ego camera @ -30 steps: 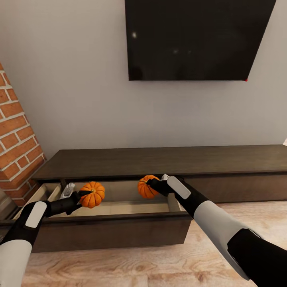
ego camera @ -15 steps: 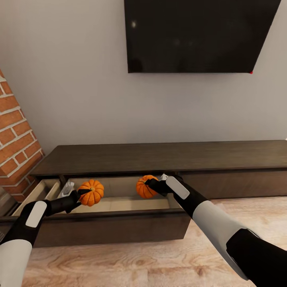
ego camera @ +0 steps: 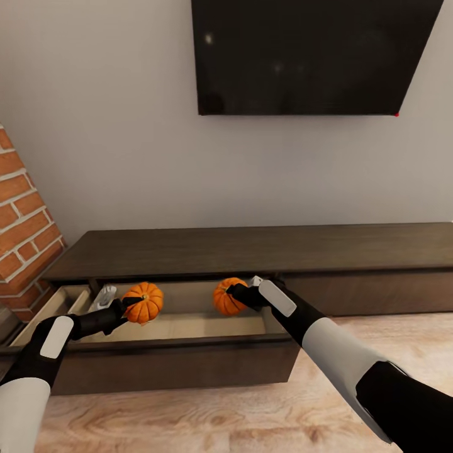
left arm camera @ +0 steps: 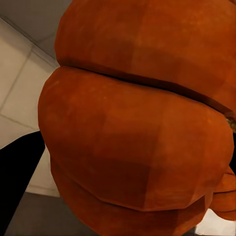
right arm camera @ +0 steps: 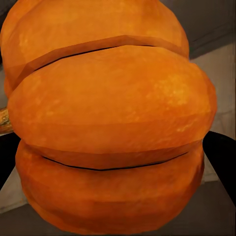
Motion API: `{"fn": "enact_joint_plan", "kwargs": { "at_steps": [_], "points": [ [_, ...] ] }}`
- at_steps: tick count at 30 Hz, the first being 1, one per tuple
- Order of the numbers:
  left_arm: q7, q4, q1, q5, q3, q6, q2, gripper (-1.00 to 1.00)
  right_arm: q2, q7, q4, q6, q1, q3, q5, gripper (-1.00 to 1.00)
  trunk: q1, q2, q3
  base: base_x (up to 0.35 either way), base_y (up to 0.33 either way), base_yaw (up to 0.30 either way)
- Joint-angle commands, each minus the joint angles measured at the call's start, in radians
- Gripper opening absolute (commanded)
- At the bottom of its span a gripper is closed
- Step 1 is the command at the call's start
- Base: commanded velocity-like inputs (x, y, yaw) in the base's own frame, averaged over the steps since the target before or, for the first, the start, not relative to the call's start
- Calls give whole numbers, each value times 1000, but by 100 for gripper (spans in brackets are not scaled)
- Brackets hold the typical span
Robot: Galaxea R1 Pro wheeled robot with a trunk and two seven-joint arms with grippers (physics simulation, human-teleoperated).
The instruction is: Place each of the two pumpkins and all three candles from the living room inside a cabinet in the living room (use any cabinet), then make sure every cabinet is closed, and position the cauldron so it is next to a table in the living room.
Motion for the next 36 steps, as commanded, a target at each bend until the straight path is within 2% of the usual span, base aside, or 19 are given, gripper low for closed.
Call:
{"fn": "enact_joint_plan", "kwargs": {
  "at_steps": [1, 7, 12, 16, 23, 27, 33, 36],
  "points": [
    [-7, 0, -1, -5, 4, 6, 0, -100, -1, -7, -1, -1, -1, 4, -7, -100, 0, 0, -1, 194, -180, 0],
    [-7, 1, -1, -10, 4, 6, -2, -100, -1, -6, -1, -1, -1, 7, -8, -100, 0, 0, -1, 58, -54, 0],
    [-7, 1, -1, -11, 3, 4, -1, -100, -1, -7, 0, -1, -2, 40, -8, -100, 0, 0, -1, 5, -4, 0],
    [-2, 0, -1, -13, 3, -3, -1, -100, 0, -7, 0, -1, -1, 48, -9, -100, 0, 0, -1, 0, 0, 0],
    [124, -2, -1, -7, -1, -63, -3, -100, 2, -7, 0, -2, -1, 51, -9, -100, 0, 0, -1, 0, 0, 0],
    [143, -2, -1, -9, -3, -77, -16, -100, 2, -7, 0, -2, -1, 51, -9, -100, 2, -1, -13, 0, 0, 0],
    [145, -2, -1, -10, -5, -83, -19, -100, 3, -7, 0, -3, -1, 51, -9, -100, 2, -1, -13, 0, 0, 0],
    [145, -3, -1, -10, -5, -84, -19, -100, 3, -6, 0, -5, -1, 52, -8, -100, 3, -2, -24, 0, 0, 0]
  ]
}}
